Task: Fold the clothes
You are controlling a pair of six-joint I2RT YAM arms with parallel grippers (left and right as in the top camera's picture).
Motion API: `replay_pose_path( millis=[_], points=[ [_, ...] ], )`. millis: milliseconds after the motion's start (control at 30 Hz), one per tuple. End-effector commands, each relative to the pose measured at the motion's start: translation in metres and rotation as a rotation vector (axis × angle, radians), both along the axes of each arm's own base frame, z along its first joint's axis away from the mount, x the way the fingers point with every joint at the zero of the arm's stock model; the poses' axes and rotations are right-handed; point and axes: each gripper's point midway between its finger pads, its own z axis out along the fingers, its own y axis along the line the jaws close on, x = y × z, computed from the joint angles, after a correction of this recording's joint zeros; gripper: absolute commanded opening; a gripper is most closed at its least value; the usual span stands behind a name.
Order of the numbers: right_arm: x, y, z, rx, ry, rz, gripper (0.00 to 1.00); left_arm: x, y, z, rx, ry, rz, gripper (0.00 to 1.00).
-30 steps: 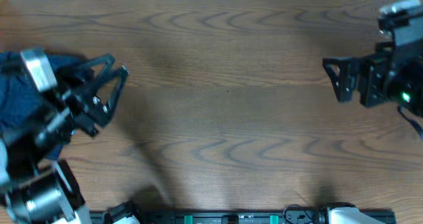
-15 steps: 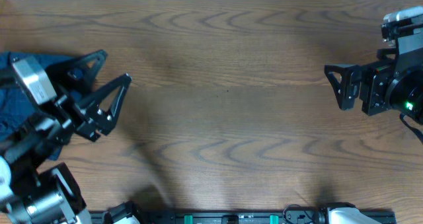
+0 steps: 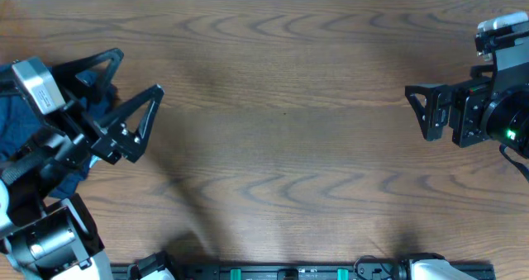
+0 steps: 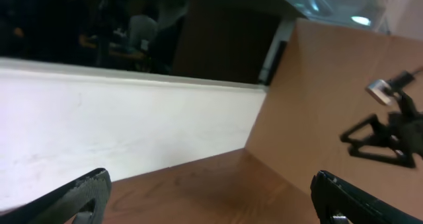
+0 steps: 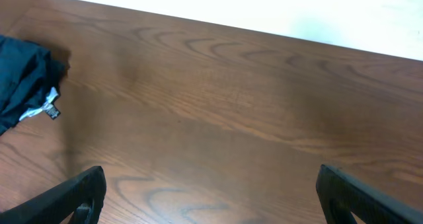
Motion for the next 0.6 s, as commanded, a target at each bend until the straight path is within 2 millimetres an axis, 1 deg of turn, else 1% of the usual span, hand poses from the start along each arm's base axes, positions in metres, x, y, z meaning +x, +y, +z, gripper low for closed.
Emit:
replay_pose_path(
  millis=[0,133,200,267,367,433,467,533,567],
  points=[
    [0.0,-0.001,0.001,0.002,-0.001,-0.003,0.99,0.019,0.026,-0.004,-0.05,0.037,0.122,0.98],
    [0.0,-0.001,0.001,0.002,-0.001,-0.003,0.99,0.041,0.071,-0.021,-0.196,0.157,0.368,0.98],
    [0.0,-0.001,0.001,0.002,-0.001,-0.003,0.99,0.049,0.096,-0.037,-0.266,0.231,0.514,0.98],
    [0.0,-0.001,0.001,0.002,-0.001,-0.003,0.99,0.052,0.119,-0.058,-0.314,0.309,0.658,0.98],
    [0.0,-0.001,0.001,0.002,-0.001,-0.003,0.99,0.049,0.145,-0.09,-0.306,0.411,0.831,0.98],
    [0.0,-0.001,0.001,0.002,-0.001,-0.003,0.99,0.04,0.164,-0.116,-0.267,0.494,0.968,0.98],
    [0.0,-0.001,0.001,0.002,-0.001,-0.003,0.99,0.034,0.172,-0.128,-0.22,0.532,1.035,0.98],
    [0.0,-0.001,0.001,0.002,-0.001,-0.003,0.99,0.024,0.183,-0.146,-0.102,0.582,1.124,0.98],
    [0.0,-0.001,0.001,0.002,-0.001,-0.003,0.99,0.022,0.184,-0.149,-0.055,0.591,1.14,0.98]
  ],
)
